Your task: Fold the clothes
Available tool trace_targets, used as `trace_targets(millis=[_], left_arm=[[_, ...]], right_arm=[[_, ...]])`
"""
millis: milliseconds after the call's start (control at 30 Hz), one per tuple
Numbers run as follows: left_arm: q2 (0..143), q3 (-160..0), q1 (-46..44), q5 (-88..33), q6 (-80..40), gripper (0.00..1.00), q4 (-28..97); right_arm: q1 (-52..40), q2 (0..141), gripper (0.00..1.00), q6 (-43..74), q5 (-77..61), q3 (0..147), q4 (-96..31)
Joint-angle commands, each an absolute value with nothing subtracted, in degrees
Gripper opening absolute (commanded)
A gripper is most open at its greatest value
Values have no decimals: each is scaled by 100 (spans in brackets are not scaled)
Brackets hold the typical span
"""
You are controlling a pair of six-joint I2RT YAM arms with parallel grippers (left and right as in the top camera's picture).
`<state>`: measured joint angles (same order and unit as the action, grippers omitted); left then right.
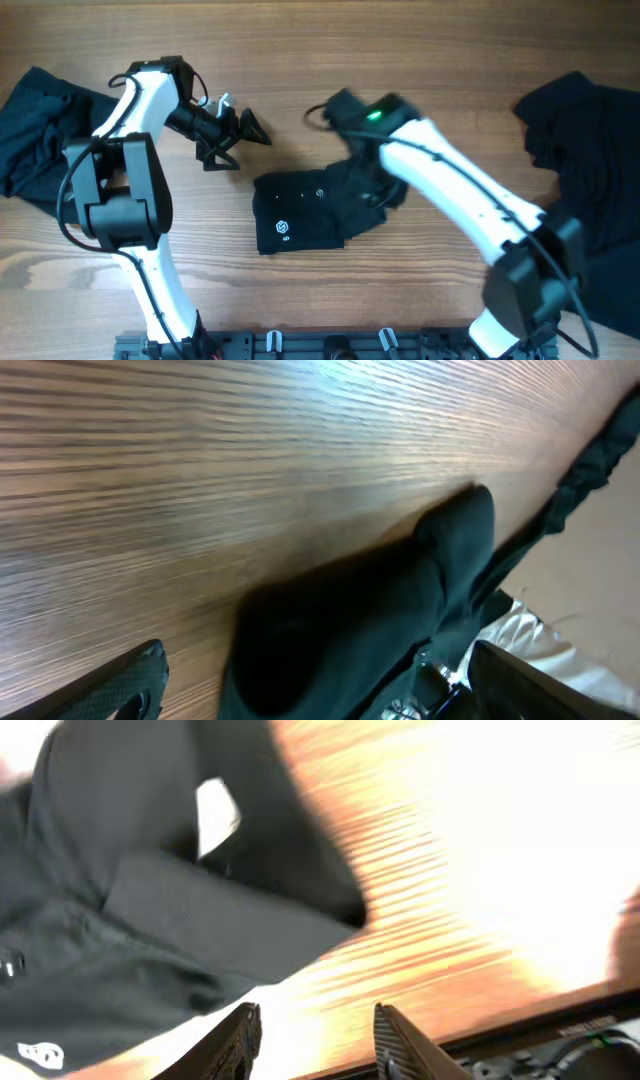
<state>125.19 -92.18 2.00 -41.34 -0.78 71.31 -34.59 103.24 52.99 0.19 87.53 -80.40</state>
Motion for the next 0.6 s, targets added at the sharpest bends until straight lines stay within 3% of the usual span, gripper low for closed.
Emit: trace_targets(millis=[0,167,500,567], left_arm=[[12569,-9170,-56,-4403,158,98,7262],[12569,-9107,-576,-3472,379,100,7741],[12569,-8239,-1033,-3094,252,100,7367],[12569,-8239,-1041,-3120,255,89,7332]], right_arm=[[-3210,10272,42,5083,123,8764,-8232],[-3041,10252,43,4928,152,8764,-8084],[-2493,10252,43,4480,174,8764,-7975],[-2357,10252,43,4355,167,8764,-7946]])
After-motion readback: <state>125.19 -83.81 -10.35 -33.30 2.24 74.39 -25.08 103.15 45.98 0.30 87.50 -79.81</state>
